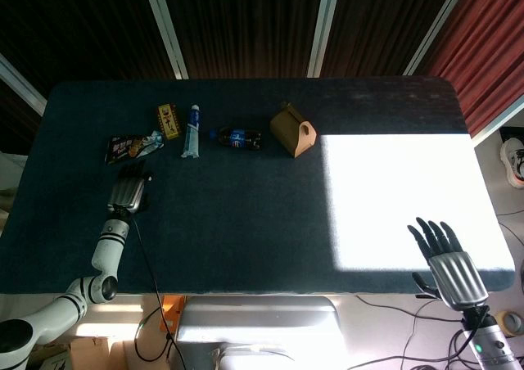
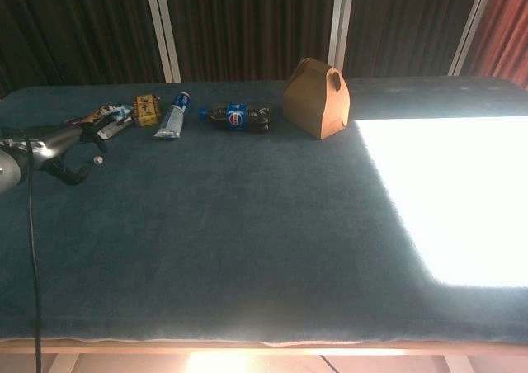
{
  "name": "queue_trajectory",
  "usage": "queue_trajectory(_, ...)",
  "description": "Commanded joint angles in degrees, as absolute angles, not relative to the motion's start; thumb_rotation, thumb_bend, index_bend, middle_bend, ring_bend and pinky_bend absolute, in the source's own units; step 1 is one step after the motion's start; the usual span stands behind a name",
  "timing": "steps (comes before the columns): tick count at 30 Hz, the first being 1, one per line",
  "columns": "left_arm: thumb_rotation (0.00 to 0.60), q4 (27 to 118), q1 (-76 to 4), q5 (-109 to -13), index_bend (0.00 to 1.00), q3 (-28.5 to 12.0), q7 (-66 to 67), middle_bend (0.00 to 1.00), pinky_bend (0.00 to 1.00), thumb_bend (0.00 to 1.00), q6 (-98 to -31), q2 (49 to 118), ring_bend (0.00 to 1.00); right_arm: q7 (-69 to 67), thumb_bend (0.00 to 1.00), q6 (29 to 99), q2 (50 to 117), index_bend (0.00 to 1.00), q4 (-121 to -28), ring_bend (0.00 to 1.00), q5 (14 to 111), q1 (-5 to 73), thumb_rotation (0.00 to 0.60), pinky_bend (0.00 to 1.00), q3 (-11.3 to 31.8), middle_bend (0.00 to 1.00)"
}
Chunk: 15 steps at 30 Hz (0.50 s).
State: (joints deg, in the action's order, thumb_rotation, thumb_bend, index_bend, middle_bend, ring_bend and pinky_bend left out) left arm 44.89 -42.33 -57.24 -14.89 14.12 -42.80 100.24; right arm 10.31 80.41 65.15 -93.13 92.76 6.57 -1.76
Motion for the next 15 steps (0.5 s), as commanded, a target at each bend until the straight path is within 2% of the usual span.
queue_trajectory(1,0.600,45.2,-42.3,-57.1,0.29,-14.9,14.3,0.00,0.07,0.56,-43.0,100.1,0.00,10.3,0.22,80.5,65.2,0.00,-93.2,0.00,92.8,6.5,0.600,0.00,-1.8,0.00)
queue_trajectory(15,0.600,44.5,-42.7,-55.3,0.29,-15.1,15.9,0.00,0.07,0.56,-42.0,100.5,0.00,10.1,0.22,80.7,65.1,0.00,-93.0,0.00,93.1,6.5,0.600,0.00,-1.9,0.00)
